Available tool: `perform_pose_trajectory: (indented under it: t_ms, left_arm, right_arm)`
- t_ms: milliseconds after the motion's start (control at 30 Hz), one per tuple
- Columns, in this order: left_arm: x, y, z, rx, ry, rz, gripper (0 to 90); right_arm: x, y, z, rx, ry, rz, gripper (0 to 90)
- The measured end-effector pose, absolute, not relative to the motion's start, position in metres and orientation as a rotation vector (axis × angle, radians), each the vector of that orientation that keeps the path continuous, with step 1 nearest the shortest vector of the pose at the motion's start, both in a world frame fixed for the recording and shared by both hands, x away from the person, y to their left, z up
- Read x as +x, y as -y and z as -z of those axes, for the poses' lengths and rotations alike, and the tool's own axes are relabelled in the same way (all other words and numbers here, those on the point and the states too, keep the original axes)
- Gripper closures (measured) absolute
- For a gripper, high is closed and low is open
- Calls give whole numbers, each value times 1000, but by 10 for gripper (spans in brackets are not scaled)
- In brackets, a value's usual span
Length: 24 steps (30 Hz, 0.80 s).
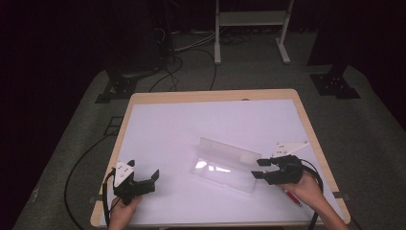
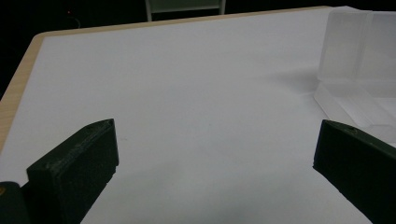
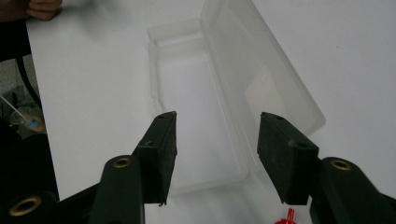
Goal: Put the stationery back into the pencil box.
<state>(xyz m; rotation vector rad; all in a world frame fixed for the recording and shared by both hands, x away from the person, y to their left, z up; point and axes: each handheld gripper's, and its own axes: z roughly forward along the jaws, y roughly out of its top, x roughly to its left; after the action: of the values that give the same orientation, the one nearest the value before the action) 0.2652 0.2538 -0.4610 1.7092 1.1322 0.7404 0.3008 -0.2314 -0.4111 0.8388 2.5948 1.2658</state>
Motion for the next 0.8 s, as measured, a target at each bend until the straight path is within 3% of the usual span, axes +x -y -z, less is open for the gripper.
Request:
perform_pose_trajectory:
  t_ms: [800]
  left_arm:
    - [264, -254, 461, 1703, -1119, -748, 0]
  right_arm:
    - [285, 276, 427, 975, -2513, -1185, 447]
